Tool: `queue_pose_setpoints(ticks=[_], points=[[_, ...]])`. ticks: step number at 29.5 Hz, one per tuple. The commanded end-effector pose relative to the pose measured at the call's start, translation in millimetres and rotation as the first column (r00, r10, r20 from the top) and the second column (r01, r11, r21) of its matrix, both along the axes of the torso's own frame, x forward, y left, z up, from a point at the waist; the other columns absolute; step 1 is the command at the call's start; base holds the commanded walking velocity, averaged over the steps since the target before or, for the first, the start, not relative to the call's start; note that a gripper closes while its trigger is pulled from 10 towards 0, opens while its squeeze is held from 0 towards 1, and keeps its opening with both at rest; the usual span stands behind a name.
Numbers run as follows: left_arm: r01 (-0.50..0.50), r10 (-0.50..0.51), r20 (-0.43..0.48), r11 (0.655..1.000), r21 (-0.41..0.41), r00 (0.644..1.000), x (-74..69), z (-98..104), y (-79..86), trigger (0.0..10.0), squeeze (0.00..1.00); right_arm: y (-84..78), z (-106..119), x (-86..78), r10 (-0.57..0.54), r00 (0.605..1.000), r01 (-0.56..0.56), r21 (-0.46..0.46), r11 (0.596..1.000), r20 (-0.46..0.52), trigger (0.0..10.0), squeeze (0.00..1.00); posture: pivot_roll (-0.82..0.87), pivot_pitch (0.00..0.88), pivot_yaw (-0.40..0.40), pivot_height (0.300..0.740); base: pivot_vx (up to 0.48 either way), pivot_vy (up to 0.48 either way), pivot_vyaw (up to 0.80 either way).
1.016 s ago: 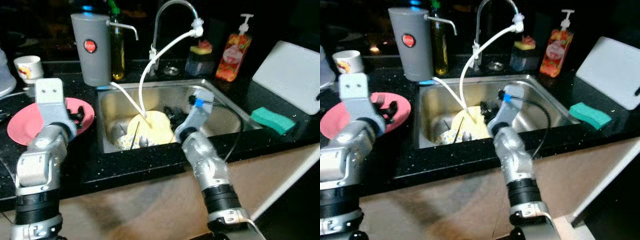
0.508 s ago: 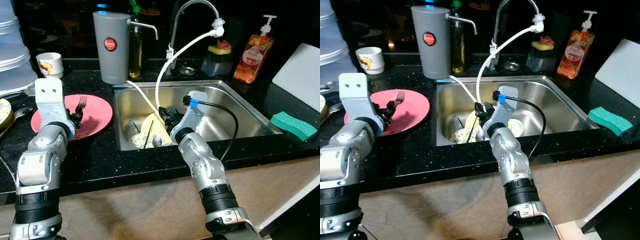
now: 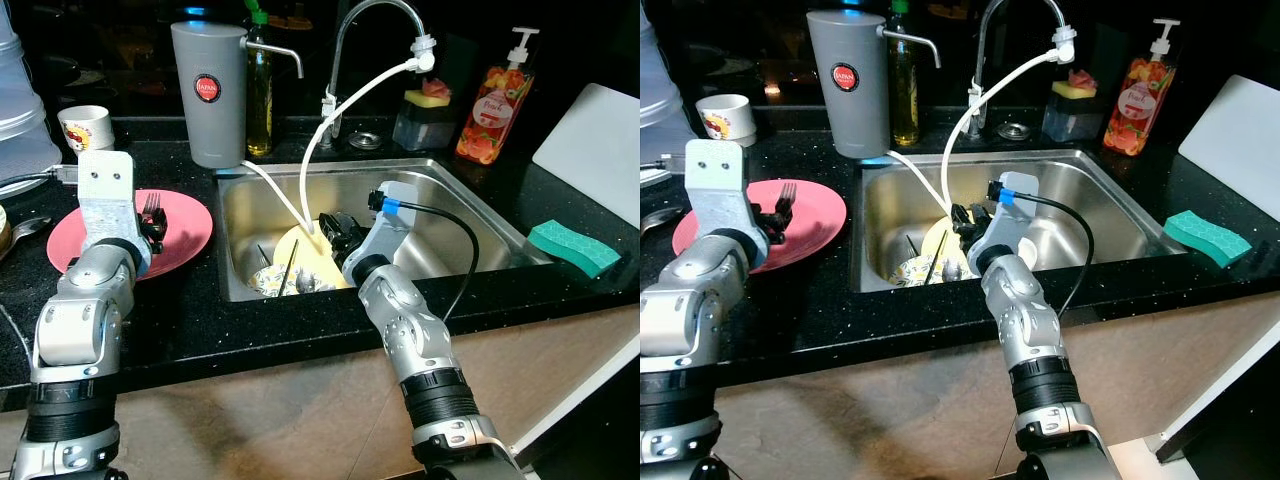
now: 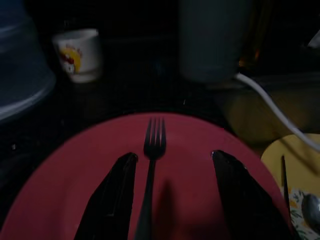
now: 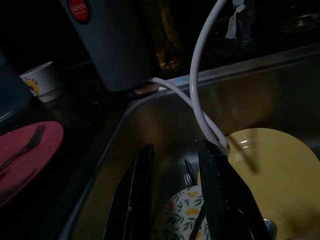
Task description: Kitchen organization
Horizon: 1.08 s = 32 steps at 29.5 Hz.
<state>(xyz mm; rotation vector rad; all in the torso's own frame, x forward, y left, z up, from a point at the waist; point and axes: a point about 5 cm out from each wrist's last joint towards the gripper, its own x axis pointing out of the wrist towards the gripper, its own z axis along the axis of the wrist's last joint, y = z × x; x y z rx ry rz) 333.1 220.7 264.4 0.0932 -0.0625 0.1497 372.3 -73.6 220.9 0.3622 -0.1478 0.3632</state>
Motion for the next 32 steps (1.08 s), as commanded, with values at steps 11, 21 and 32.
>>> queue_pose_setpoints(ticks=[11, 21, 32], points=[[-0.057, 0.060, -0.040, 0.995, 0.077, 0.997, 0.6, -4, 17.2, 10.0, 0.00, -4.7, 3, 1.1, -0.017, 1.000, 0.017, 0.010, 1.000, 0.022, 10.0, 0.00, 0.05, 0.035, -0.054, 0.740, 0.000, 0.000, 0.00], [-0.134, 0.132, -0.160, 0.991, 0.003, 0.978, 12.5, -13, 36.8, 10.0, 1.00, -3.3, 3, 0.5, 0.000, 1.000, 0.000, 0.008, 1.000, 0.018, 10.0, 0.00, 0.06, 0.045, -0.066, 0.740, 0.000, 0.000, 0.00], [-0.068, 0.048, -0.344, 0.997, -0.045, 0.938, 36.1, -24, 41.4, 10.0, 1.00, 0.1, 6, 1.3, 0.027, 0.999, -0.027, -0.015, 1.000, 0.029, 10.0, 0.00, 0.05, 0.052, -0.064, 0.740, 0.000, 0.000, 0.00]])
